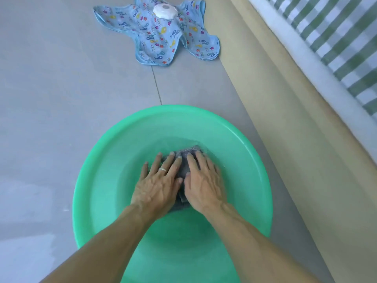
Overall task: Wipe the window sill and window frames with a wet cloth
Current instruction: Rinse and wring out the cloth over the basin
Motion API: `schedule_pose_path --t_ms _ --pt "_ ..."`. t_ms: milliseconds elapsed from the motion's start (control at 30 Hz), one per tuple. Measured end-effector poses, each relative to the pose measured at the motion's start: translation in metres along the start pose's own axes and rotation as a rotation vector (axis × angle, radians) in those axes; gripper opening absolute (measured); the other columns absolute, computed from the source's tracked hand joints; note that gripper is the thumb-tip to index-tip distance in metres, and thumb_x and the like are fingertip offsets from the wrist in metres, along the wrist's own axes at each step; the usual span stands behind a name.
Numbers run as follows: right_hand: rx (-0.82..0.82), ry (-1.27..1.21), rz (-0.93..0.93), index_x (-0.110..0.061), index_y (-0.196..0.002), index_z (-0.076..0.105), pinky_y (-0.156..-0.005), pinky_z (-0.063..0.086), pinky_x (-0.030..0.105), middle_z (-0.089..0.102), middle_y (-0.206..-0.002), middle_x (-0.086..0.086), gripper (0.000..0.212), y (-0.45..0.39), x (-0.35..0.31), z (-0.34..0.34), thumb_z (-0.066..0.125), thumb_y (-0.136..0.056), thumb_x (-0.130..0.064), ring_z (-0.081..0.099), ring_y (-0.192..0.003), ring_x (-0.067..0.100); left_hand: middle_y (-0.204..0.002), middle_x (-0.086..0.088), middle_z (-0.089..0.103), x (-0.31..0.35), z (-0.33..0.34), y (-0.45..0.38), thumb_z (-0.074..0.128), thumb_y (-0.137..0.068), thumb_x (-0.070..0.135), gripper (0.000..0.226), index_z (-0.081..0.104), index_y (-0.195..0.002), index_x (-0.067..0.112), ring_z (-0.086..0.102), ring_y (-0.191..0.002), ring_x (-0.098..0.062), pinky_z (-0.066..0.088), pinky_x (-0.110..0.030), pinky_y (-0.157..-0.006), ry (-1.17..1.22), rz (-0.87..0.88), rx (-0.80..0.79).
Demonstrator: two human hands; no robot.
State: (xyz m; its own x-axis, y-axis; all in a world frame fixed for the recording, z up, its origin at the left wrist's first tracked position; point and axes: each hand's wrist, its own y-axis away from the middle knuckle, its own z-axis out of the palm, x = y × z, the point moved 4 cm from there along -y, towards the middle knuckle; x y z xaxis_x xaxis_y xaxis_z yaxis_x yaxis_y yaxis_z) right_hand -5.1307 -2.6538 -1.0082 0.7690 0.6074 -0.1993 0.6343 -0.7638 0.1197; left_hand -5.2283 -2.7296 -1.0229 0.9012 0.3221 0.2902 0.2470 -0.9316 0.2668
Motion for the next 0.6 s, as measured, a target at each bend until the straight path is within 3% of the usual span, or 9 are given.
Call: schedule_pose_path --t_ms 100,200,233,300,333,367,433,500,600 --pt "-0.069 0.046 -0.036 -0.019 -0.154 0.029 -0.118 0.02 0.048 0.021 -0.163 0.005 0.069 -0.01 0.0 0.024 0.011 -0.09 -0.038 0.02 -0.149 0.026 -0.159 0.007 -0.021 -0.009 0.012 -0.009 -0.021 -0.078 0.053 0.081 -0.015 -0.154 0.025 -0.013 -0.15 -0.028 -0.002 -0.054 -0.118 -0.138 -0.076 -0.079" --pt "-0.028 0.066 -0.042 -0.02 -0.153 0.033 -0.115 0.024 0.051 0.025 -0.161 0.002 0.066 -0.01 0.002 0.036 0.016 -0.092 -0.04 0.023 -0.149 0.025 -0.15 0.003 -0.034 -0.02 0.024 -0.01 -0.025 -0.074 0.057 0.073 -0.031 -0.143 0.031 -0.018 -0.149 -0.029 -0.011 -0.056 -0.115 -0.237 -0.098 -0.032" --pt "0.01 0.073 -0.032 -0.02 -0.147 0.043 -0.111 0.032 0.051 0.035 -0.157 0.004 0.063 -0.011 0.0 0.035 0.023 -0.092 -0.04 0.032 -0.145 0.026 -0.156 -0.002 -0.026 -0.025 0.023 -0.01 -0.019 -0.078 0.06 0.073 -0.025 -0.146 0.035 -0.009 -0.15 -0.031 -0.008 -0.055 -0.114 -0.25 -0.127 -0.026" --pt "0.12 0.091 0.026 -0.021 -0.122 0.065 -0.093 0.047 0.048 0.056 -0.137 0.009 0.049 -0.011 0.0 0.027 0.039 -0.086 -0.041 0.052 -0.125 0.031 -0.16 -0.013 0.022 -0.026 0.017 -0.005 0.019 -0.091 0.06 0.067 0.022 -0.153 0.036 0.032 -0.139 -0.035 0.023 -0.054 -0.107 -0.221 -0.187 0.083" --pt "0.178 0.071 0.087 -0.021 -0.107 0.07 -0.084 0.047 0.044 0.06 -0.125 0.01 0.039 -0.01 0.001 0.019 0.047 -0.083 -0.041 0.056 -0.112 0.032 -0.144 -0.014 0.048 -0.023 0.01 -0.002 0.045 -0.091 0.052 0.054 0.048 -0.141 0.032 0.05 -0.119 -0.035 0.039 -0.051 -0.091 -0.165 -0.182 0.162" --pt "0.208 0.021 0.168 -0.021 -0.098 0.07 -0.078 0.045 0.041 0.059 -0.116 0.009 0.032 -0.011 0.002 0.013 0.051 -0.084 -0.043 0.055 -0.103 0.031 -0.124 -0.012 0.06 -0.02 0.008 0.0 0.063 -0.087 0.042 0.042 0.061 -0.126 0.029 0.056 -0.099 -0.035 0.047 -0.046 -0.076 -0.136 -0.163 0.276" --pt "0.117 -0.122 0.383 -0.02 -0.099 0.065 -0.076 0.042 0.038 0.052 -0.112 0.008 0.029 -0.012 0.003 0.01 0.052 -0.091 -0.046 0.053 -0.1 0.031 -0.101 -0.008 0.059 -0.01 0.002 0.002 0.06 -0.094 0.032 0.018 0.065 -0.109 0.023 0.055 -0.084 -0.034 0.045 -0.04 -0.067 0.141 -0.197 0.389" --pt "0.032 -0.374 0.57 -0.018 -0.096 0.059 -0.072 0.038 0.034 0.054 -0.11 0.011 0.028 -0.01 -0.005 0.013 0.049 -0.096 -0.045 0.057 -0.099 0.033 -0.09 -0.009 0.054 -0.004 -0.002 0.003 0.04 -0.103 0.031 0.025 0.059 -0.098 0.015 0.055 -0.085 -0.037 0.035 -0.036 -0.067 0.536 -0.331 0.361" --pt "0.065 -0.918 0.741 -0.016 -0.08 0.058 -0.07 0.039 0.031 0.066 -0.089 0.01 0.028 -0.009 -0.026 0.011 0.056 -0.094 -0.039 0.061 -0.086 0.029 -0.082 -0.013 0.061 -0.005 -0.003 -0.009 0.039 -0.104 0.032 0.034 0.057 -0.085 0.01 0.06 -0.083 -0.034 0.035 -0.032 -0.064 0.938 -0.568 0.307"
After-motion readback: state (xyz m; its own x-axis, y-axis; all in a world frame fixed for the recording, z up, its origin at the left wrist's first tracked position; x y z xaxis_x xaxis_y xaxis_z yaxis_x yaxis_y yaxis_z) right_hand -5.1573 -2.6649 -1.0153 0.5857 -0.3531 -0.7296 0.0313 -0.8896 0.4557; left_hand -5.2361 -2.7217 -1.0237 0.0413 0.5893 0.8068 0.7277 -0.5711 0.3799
